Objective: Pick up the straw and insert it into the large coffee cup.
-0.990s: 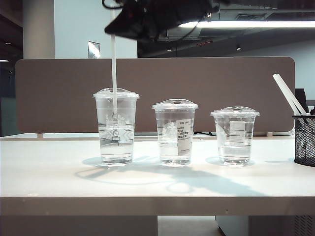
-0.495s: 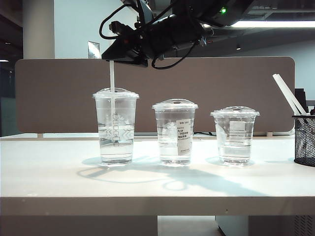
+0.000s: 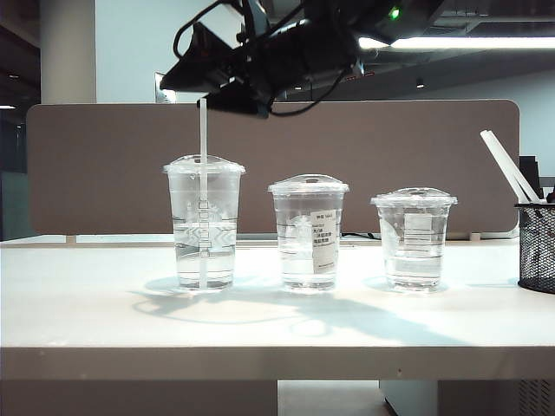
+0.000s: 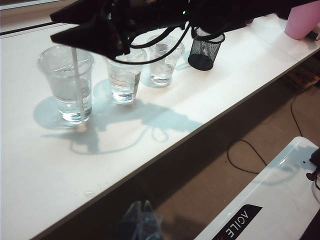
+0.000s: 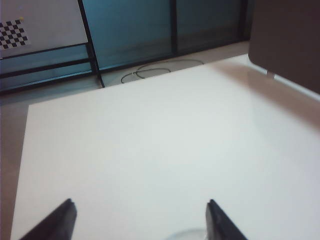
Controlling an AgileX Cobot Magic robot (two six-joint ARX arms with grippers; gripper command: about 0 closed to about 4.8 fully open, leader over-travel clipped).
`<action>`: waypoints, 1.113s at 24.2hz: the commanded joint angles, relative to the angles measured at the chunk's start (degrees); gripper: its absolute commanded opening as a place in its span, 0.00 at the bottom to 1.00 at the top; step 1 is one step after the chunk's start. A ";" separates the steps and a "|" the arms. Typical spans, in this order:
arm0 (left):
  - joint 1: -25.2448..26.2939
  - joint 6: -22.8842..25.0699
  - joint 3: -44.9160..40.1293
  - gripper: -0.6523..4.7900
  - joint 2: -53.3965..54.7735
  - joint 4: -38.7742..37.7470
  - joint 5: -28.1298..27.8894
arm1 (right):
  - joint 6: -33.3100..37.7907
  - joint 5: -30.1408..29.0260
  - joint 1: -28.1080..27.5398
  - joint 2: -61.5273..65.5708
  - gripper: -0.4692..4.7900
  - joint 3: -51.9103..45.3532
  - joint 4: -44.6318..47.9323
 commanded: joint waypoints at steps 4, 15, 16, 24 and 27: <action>0.00 0.02 0.15 0.11 0.04 0.52 0.26 | -0.28 0.57 0.02 -9.18 0.77 0.28 -6.05; 0.00 0.02 0.15 0.11 0.04 0.52 0.24 | -13.33 12.33 -1.44 -30.32 0.07 -6.62 -28.44; 0.00 0.02 0.15 0.11 0.04 0.52 0.24 | -13.33 14.21 -1.44 -33.53 0.07 -9.46 -28.26; 0.00 0.02 0.15 0.11 0.04 0.52 0.24 | -9.99 21.75 -4.44 -53.96 0.07 -32.04 -24.15; 0.00 0.02 0.15 0.11 0.07 0.52 0.26 | -6.05 20.85 -10.91 -63.28 0.08 -42.82 -21.00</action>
